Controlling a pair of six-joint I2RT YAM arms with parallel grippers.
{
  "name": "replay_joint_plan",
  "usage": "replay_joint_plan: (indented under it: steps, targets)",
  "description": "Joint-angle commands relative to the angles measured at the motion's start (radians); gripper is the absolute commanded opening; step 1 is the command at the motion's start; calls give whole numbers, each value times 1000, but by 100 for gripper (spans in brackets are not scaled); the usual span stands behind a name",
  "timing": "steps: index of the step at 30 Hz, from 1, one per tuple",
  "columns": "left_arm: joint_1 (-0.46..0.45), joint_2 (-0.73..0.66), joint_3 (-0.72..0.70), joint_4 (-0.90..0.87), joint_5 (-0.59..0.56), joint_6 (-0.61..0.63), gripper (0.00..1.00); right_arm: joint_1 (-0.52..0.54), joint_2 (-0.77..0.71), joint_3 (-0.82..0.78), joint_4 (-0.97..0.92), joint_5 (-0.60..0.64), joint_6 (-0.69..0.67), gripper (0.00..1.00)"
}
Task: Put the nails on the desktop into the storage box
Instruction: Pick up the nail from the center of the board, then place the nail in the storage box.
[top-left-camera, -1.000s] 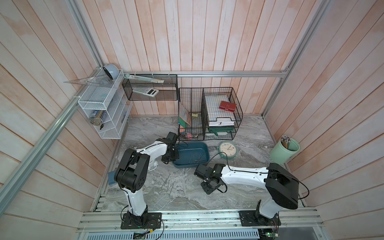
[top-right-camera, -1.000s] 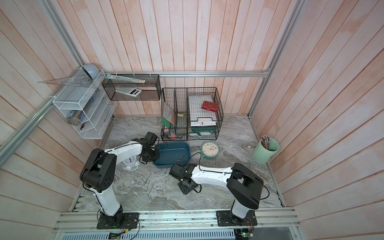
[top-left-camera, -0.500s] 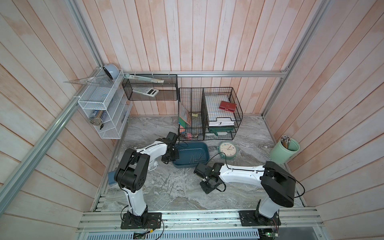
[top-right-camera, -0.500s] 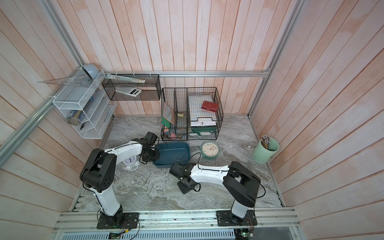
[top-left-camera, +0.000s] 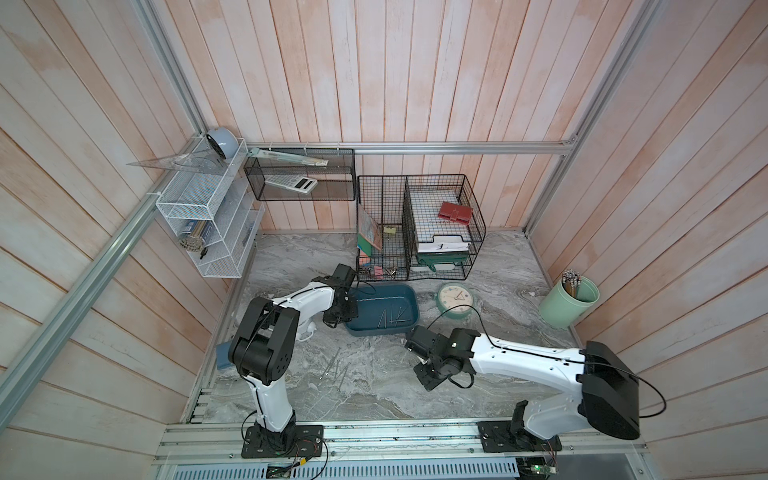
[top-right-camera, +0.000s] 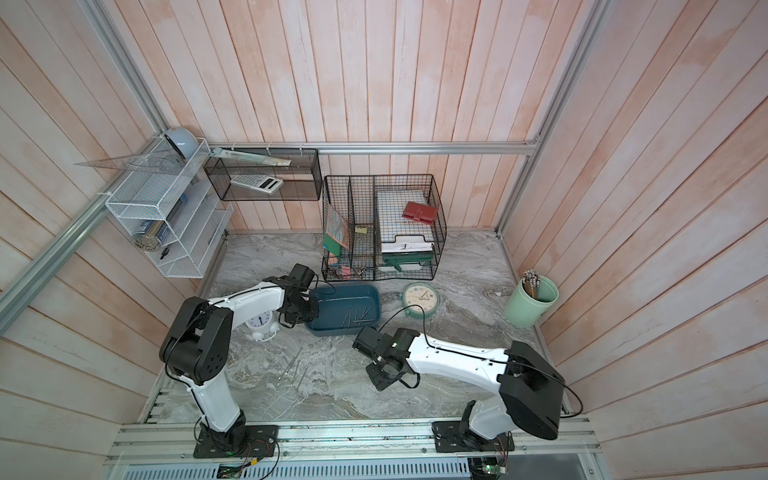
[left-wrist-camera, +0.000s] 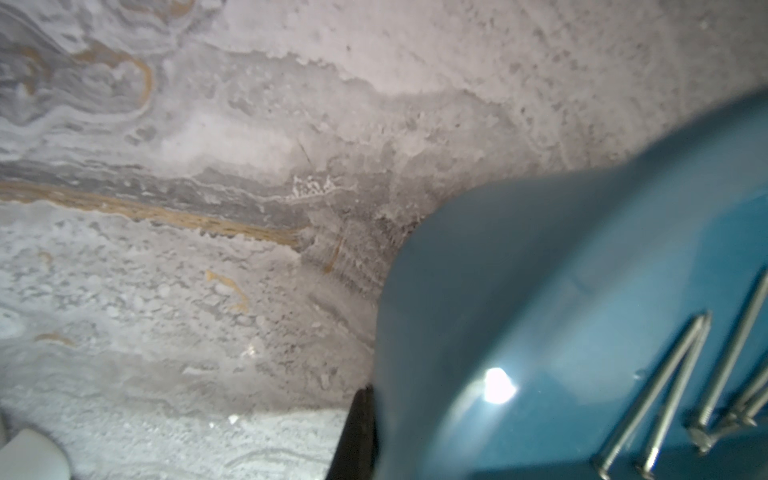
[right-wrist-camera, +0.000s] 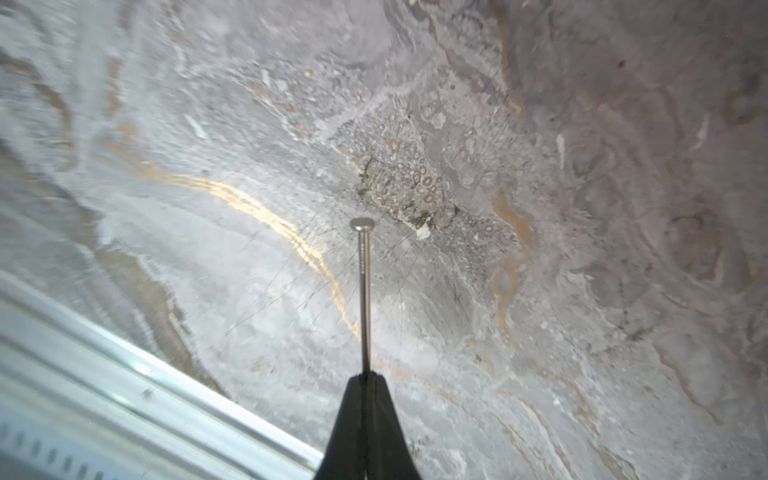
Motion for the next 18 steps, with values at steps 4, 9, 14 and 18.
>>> replay_joint_plan:
  steps: [4, 9, 14, 18]
  targets:
    - [-10, -7, -31, -41, -28, 20, 0, -8, -118, 68, -15, 90, 43, 0]
    - [-13, -32, -46, -31, -13, 15, 6, -146, -92, 93, 158, -30, -12, 0]
    - [-12, -61, -49, -30, -13, 6, 24, -234, 43, 217, 170, -84, -86, 0]
    - [-13, -73, -43, -28, -7, -4, 30, -263, 157, 316, 159, -178, -106, 0]
